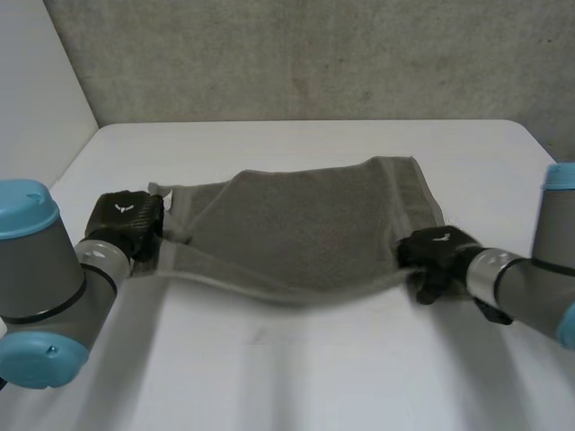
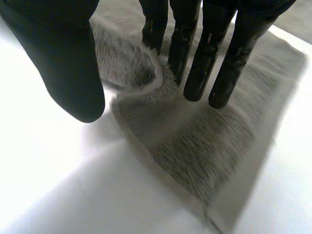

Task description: Fold the towel.

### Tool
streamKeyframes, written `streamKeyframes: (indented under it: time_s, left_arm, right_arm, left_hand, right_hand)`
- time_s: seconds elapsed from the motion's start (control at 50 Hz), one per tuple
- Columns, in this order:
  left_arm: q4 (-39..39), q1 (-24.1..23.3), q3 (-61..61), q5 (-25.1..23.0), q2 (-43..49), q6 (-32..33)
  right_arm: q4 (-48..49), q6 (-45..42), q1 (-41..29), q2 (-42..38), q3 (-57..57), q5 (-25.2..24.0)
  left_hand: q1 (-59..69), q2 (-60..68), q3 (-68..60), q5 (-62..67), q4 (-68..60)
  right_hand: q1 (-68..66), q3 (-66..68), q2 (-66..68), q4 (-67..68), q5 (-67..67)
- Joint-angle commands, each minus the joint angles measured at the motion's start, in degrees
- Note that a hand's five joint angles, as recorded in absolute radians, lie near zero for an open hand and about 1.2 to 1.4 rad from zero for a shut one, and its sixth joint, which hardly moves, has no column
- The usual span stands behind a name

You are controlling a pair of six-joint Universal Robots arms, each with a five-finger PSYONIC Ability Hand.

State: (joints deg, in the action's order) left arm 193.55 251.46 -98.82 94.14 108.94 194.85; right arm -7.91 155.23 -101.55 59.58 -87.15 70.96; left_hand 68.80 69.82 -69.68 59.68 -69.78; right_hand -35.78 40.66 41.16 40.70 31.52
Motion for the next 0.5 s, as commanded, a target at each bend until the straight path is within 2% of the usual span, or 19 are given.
streamKeyframes:
  time_s: [0.02,0.04,0.12,0.16,0.18,0.22,0.34,0.5]
  left_arm:
    - [0.51,1.04,0.12,0.07,-1.63,0.00]
    - [0.51,1.05,0.12,0.07,-1.63,0.00]
    - [0.95,2.71,0.21,-0.01,-2.07,0.00]
    - [1.04,3.50,0.30,-0.10,-2.15,0.00]
    - [1.04,4.03,0.38,-0.10,-2.24,0.00]
    - [1.04,4.56,0.39,-0.19,-2.16,0.00]
    - [1.04,5.09,0.12,-0.37,-2.07,0.00]
    - [1.04,5.09,0.21,-0.45,-2.07,0.00]
  right_arm:
    - [1.32,9.39,7.16,2.03,-3.20,-0.39]
    - [1.32,9.21,8.20,2.56,-3.90,-0.91]
    - [1.14,8.25,10.32,3.44,-4.70,-3.55]
    - [0.70,4.14,12.59,4.23,-5.13,-7.31]
    - [0.70,4.12,12.60,4.23,-5.14,-7.33]
    - [0.09,-1.40,14.01,4.58,-5.40,-10.13]
    - [-2.72,-9.67,13.92,2.74,-5.40,-11.20]
    - [-1.59,-11.44,13.75,0.11,-4.35,-11.46]
  left_hand:
    - [11.20,10.18,-10.32,10.32,-10.22]
    - [11.20,10.18,-10.32,10.32,-10.22]
    - [11.20,10.18,-10.32,10.32,-10.22]
    - [11.20,10.18,-10.32,10.32,-10.22]
    - [11.20,10.18,-10.32,10.32,-10.22]
    - [11.20,10.18,-10.32,10.32,-10.22]
    - [11.20,10.18,-10.32,10.32,-10.22]
    - [11.20,10.18,-10.32,10.32,-10.22]
  right_hand:
    - [10.73,-15.60,-16.11,-15.64,-16.46]
    - [15.23,-20.10,-20.61,-20.14,-20.96]
    - [18.80,-23.67,-24.18,-23.72,-24.54]
    - [17.30,-22.17,-22.68,-22.21,-23.03]
    - [17.29,-22.16,-22.67,-22.20,-23.02]
    - [14.78,-19.65,-20.16,-19.69,-20.51]
    - [9.72,-14.59,-15.10,-14.64,-15.46]
    - [3.68,-8.55,-9.06,-8.59,-9.41]
